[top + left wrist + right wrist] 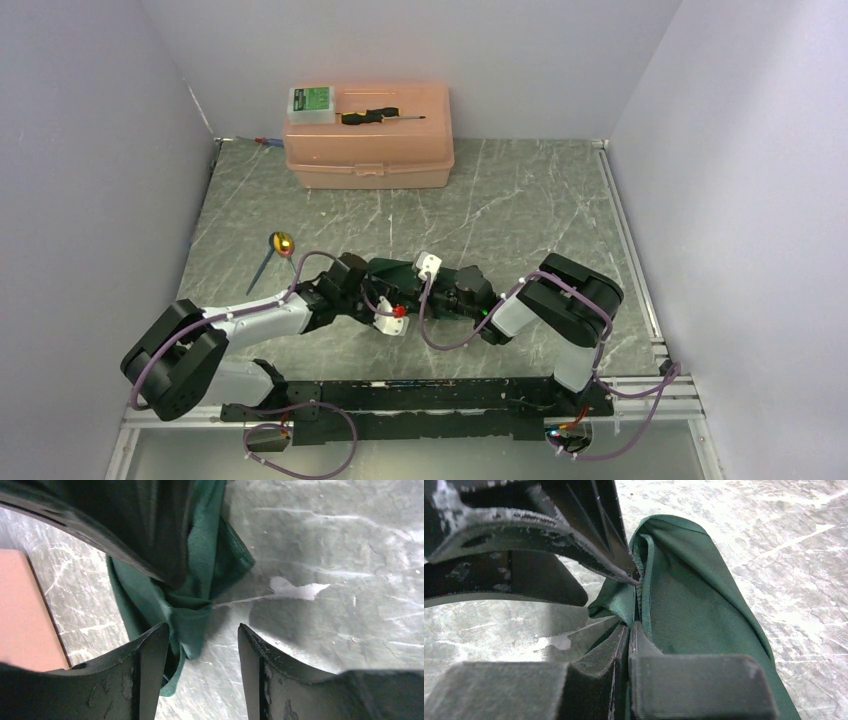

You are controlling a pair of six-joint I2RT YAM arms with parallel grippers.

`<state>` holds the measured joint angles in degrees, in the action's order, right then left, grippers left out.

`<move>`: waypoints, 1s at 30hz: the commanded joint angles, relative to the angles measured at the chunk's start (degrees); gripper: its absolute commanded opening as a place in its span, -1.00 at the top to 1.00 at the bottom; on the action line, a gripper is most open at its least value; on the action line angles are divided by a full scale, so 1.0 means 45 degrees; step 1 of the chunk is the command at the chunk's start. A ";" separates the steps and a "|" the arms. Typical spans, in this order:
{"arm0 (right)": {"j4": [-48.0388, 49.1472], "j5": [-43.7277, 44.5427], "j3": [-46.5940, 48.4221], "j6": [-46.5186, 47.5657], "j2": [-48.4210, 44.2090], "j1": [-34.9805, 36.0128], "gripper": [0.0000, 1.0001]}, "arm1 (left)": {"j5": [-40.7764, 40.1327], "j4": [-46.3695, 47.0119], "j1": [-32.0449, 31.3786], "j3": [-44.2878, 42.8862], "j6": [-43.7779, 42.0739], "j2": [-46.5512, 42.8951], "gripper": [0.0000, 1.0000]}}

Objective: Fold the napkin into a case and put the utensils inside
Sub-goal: Fold the 2/3-rectangle-folded napkin at the center of the board.

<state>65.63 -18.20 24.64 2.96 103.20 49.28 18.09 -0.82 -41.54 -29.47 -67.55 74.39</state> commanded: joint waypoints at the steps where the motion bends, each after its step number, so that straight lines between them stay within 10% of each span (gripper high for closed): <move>1: 0.0347 0.0097 -0.0031 -0.0238 -0.0146 0.0002 1.00 | 0.0110 0.0739 0.0037 0.0266 -0.0474 -0.0174 -0.18; 23: 0.0045 -0.0331 -0.0182 -0.0639 -0.0311 0.0008 1.00 | -0.1156 0.1406 0.0222 -0.1091 0.1611 0.0283 0.41; 30: 0.0265 -0.0140 -0.0220 -0.1303 -0.0480 0.0012 0.73 | -0.0993 0.1247 0.0227 -0.1011 0.1574 0.0333 0.62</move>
<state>64.31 -18.41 24.27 -0.30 103.13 49.28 13.56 4.86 -40.77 -32.73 -61.63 76.47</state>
